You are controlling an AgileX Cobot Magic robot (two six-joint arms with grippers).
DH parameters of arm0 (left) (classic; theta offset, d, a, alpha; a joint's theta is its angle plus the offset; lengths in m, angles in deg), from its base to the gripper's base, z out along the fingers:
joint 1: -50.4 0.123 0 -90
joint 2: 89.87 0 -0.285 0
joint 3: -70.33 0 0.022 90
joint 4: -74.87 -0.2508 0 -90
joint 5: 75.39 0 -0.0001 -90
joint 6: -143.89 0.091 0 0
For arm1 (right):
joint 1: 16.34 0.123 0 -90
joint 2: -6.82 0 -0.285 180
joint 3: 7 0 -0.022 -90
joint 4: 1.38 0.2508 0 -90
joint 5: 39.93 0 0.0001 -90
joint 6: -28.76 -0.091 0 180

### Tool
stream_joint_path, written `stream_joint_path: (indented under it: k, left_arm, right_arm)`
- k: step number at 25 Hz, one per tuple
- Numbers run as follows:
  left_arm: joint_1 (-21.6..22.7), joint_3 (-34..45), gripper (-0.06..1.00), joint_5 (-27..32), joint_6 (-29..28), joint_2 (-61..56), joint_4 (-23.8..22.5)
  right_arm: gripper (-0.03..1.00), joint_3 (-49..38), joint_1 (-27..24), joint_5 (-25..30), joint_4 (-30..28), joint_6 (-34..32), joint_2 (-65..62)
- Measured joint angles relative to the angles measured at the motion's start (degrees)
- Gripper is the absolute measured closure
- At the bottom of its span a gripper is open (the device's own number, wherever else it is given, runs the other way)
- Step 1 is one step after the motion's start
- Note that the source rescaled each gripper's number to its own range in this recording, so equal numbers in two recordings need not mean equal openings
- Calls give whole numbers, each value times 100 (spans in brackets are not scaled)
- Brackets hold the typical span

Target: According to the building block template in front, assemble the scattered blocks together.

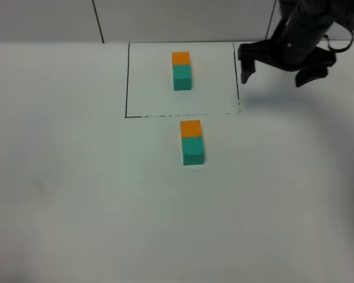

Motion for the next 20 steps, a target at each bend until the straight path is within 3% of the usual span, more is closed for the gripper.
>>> stream_joint_path:
  k: [8,14,20]
  left_arm:
    - [0,0,16,0,0,0,0]
    - [0,0,16,0,0,0,0]
    - [0,0,16,2,0,0,0]
  right_arm:
    - [-1,-1231,-776,-206,0,447,-1187]
    - [-1,-2884,-921,-968,-252,473,-2782]
    - [-1,-4207,-956,-1047,-296,485,-4482]
